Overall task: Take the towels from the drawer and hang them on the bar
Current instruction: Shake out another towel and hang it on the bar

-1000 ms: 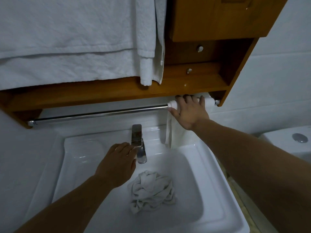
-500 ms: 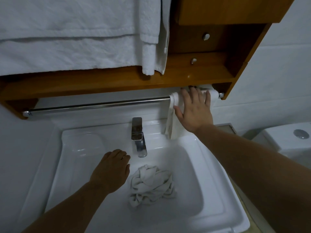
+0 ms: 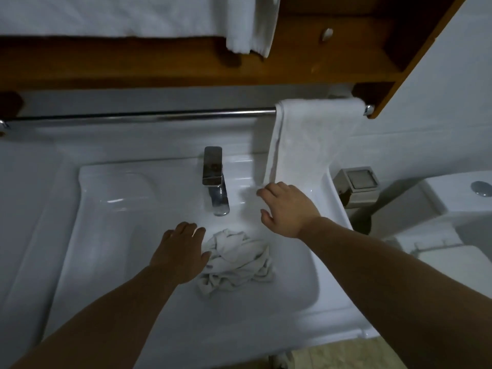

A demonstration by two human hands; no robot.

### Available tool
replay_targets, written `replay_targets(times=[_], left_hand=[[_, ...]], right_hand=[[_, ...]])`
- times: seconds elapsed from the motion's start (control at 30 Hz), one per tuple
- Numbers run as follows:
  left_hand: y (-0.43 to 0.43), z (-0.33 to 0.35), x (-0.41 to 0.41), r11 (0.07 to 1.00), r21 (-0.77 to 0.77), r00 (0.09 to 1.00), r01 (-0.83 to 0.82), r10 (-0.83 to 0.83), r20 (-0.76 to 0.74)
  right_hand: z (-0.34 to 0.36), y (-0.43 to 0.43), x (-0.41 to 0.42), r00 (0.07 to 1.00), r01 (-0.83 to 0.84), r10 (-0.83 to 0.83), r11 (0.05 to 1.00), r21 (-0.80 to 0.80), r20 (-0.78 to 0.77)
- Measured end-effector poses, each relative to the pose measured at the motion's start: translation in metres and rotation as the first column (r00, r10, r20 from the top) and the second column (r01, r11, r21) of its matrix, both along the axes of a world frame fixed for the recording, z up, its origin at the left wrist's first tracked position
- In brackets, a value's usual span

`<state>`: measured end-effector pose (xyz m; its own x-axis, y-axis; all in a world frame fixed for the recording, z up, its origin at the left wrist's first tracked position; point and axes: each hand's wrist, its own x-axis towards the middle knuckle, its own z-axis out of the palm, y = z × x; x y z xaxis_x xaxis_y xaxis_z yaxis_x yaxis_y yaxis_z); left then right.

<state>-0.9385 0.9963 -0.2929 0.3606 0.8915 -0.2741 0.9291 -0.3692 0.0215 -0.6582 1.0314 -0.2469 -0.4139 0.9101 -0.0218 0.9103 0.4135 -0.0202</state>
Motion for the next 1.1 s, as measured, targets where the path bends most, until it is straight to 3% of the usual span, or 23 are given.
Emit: replay_targets(times=[0.13, 0.23, 0.5, 0.63, 0.87, 0.97, 1.1], left_hand=[[-0.004, -0.025, -0.001, 0.995, -0.099, 0.999, -0.028, 0.025, -0.03], [-0.005, -0.046, -0.001, 0.986, -0.157, 0.998, -0.052, 0.047, -0.037], [-0.004, -0.099, 0.0, 0.961, -0.243, 0.986, -0.134, 0.153, 0.06], [-0.008, -0.109, -0.001, 0.943, -0.308, 0.982, -0.128, 0.163, 0.092], [-0.018, -0.083, -0.001, 0.928, -0.36, 0.98, -0.092, 0.149, 0.134], [-0.02, -0.04, 0.003, 0.935, -0.355, 0.975, -0.014, 0.092, 0.203], [-0.011, 0.04, 0.005, 0.952, -0.302, 0.954, 0.041, 0.052, 0.295]], right_hand=[[-0.043, -0.014, -0.017, 0.994, 0.107, -0.1, 0.922, -0.372, 0.04], [-0.073, -0.022, -0.029, 0.989, 0.142, -0.135, 0.84, -0.524, 0.051], [-0.145, -0.034, -0.052, 0.973, 0.222, -0.208, 0.748, -0.626, 0.096], [-0.153, -0.032, -0.06, 0.965, 0.241, -0.252, 0.747, -0.62, 0.073], [-0.108, -0.037, -0.069, 0.96, 0.249, -0.272, 0.722, -0.645, 0.066], [-0.057, -0.038, -0.078, 0.937, 0.247, -0.35, 0.671, -0.699, -0.005], [0.023, -0.037, -0.099, 0.953, 0.183, -0.302, 0.575, -0.797, 0.002]])
